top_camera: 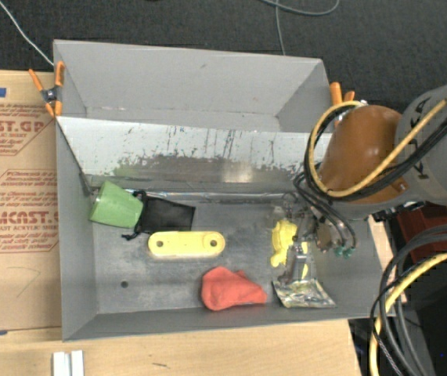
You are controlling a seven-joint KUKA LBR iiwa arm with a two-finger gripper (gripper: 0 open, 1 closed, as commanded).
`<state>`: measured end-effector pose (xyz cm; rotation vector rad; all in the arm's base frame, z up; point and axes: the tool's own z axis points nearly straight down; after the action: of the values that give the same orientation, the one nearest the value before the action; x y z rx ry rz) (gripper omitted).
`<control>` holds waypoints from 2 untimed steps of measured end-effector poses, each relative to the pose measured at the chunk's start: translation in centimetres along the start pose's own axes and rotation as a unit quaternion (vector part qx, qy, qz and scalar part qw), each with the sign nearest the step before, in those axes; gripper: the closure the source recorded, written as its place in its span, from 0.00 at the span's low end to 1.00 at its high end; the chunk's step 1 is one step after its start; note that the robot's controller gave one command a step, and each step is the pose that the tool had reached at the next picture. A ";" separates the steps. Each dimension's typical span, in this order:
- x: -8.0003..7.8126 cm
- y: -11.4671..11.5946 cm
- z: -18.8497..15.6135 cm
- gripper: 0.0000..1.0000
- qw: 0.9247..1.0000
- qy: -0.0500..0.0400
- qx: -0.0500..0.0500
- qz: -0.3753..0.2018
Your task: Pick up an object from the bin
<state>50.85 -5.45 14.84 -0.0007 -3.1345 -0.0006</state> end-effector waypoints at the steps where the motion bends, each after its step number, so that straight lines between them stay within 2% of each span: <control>1: -0.2 0.0 -0.4 0.00 1.000 -0.004 0.000 -0.001; 2: 0.2 2.5 8.3 0.00 1.000 0.003 -0.001 -0.017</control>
Offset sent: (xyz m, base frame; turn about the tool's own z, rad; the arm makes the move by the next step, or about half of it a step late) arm -0.0006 0.0232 -0.0784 -0.0329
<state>50.61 -2.97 6.56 0.0532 -3.1283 -0.0030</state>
